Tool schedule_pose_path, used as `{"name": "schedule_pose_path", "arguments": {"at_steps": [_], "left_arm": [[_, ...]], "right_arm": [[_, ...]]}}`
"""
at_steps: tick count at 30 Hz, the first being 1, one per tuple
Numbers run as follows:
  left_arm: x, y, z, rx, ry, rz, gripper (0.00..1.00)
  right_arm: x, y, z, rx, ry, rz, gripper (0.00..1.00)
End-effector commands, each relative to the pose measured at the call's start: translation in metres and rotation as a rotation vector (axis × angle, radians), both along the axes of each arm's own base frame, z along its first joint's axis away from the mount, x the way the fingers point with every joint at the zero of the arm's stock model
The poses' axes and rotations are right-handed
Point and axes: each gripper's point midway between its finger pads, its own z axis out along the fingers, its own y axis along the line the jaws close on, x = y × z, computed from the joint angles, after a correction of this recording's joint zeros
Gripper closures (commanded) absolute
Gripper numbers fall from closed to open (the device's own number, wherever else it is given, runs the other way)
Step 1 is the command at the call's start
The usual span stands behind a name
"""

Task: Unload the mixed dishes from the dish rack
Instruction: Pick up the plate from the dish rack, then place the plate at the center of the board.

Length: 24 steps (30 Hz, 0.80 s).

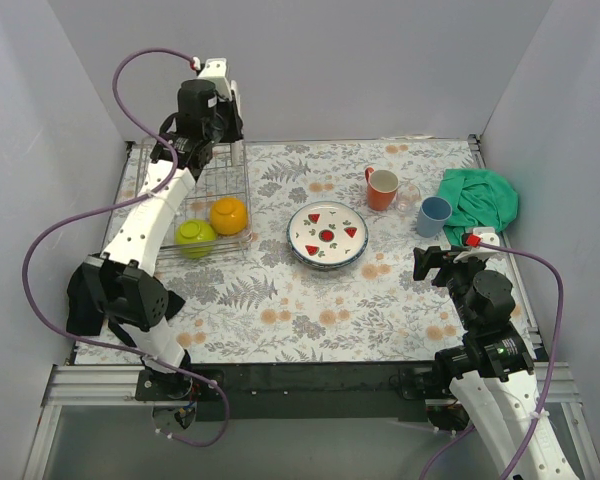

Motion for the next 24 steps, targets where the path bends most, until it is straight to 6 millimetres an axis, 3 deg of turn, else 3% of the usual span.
{"name": "schedule_pose_path", "arguments": {"at_steps": [1, 6, 7, 9, 10, 12, 13, 19, 24], "left_arm": [[-0.047, -0.042, 0.093, 0.044, -0.247, -0.104, 1.00], [-0.073, -0.080, 0.084, 0.098, -0.247, -0.184, 1.00], [-0.082, -0.097, 0.077, 0.116, -0.239, -0.220, 1.00], [-0.089, -0.107, 0.071, 0.171, -0.245, -0.238, 1.00], [-0.100, -0.124, 0.063, 0.195, -0.242, -0.283, 1.00], [-0.107, -0.133, 0.055, 0.261, -0.247, -0.296, 1.00], [-0.119, -0.148, 0.051, 0.281, -0.251, -0.331, 1.00], [-0.157, -0.195, -0.001, 0.493, -0.239, -0.446, 1.00], [-0.178, -0.212, -0.045, 0.594, -0.201, -0.520, 1.00]], "right_arm": [[0.003, 0.002, 0.011, 0.012, -0.044, 0.005, 0.09], [0.003, 0.002, 0.012, 0.011, -0.048, 0.007, 0.09], [0.003, 0.002, 0.012, 0.011, -0.048, 0.005, 0.09], [0.002, 0.002, 0.013, 0.014, -0.051, 0.007, 0.09], [0.002, 0.002, 0.013, 0.015, -0.051, 0.007, 0.08], [0.002, 0.002, 0.013, 0.015, -0.051, 0.005, 0.09], [0.002, 0.002, 0.013, 0.014, -0.053, 0.005, 0.09], [0.001, 0.002, 0.014, 0.017, -0.057, 0.005, 0.09], [0.001, 0.001, 0.015, 0.018, -0.061, 0.002, 0.09]]}}
